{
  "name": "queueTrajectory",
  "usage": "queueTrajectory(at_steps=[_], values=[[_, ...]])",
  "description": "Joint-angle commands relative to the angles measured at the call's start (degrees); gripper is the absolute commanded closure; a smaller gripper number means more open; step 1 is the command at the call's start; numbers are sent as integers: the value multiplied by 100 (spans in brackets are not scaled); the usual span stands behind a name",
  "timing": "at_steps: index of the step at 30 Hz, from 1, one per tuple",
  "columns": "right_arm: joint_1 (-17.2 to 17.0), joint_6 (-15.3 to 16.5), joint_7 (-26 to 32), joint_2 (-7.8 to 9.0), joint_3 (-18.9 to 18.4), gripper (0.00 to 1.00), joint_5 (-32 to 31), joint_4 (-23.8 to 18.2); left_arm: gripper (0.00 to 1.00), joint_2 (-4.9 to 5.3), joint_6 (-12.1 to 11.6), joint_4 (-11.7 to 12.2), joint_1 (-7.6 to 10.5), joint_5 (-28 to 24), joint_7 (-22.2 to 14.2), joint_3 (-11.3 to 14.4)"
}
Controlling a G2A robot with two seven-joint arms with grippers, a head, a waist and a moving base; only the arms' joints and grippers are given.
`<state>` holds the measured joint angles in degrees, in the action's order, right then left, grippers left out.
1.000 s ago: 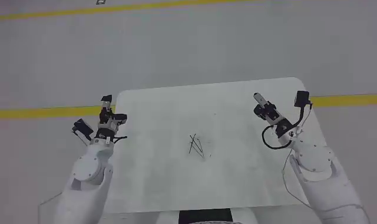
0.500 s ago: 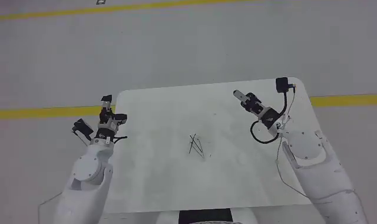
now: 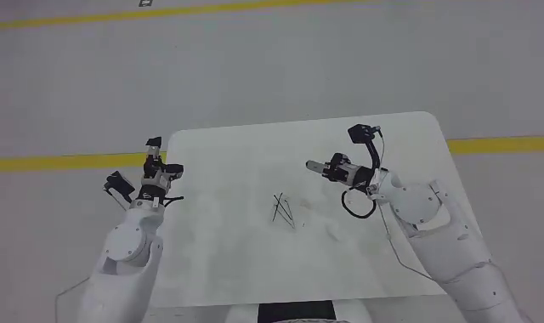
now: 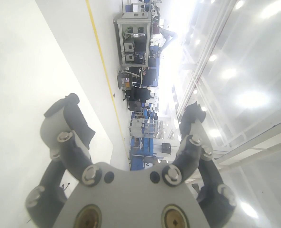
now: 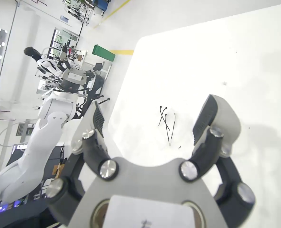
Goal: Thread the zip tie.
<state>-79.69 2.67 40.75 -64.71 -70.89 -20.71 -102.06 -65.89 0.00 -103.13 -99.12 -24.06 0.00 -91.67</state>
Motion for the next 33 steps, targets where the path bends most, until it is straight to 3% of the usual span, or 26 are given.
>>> queueTrajectory(at_steps=[1, 8, 9, 14, 22, 33], values=[[0, -1, -1, 0, 1, 0, -1, 0, 0, 0, 0, 0, 0, 0, 0, 0], [0, -1, -1, 0, 1, 0, -1, 0, 0, 0, 0, 0, 0, 0, 0, 0], [53, 113, 173, 3, 94, 0, -108, -85, 0, 0, 0, 0, 0, 0, 0, 0], [888, 338, 997, -54, 723, 0, -542, 149, 0, 0, 0, 0, 0, 0, 0, 0], [1699, 605, 1955, -204, 1697, 0, -682, 796, 0, 0, 0, 0, 0, 0, 0, 0], [1730, 669, 2057, -214, 1758, 0, -589, 841, 0, 0, 0, 0, 0, 0, 0, 0]])
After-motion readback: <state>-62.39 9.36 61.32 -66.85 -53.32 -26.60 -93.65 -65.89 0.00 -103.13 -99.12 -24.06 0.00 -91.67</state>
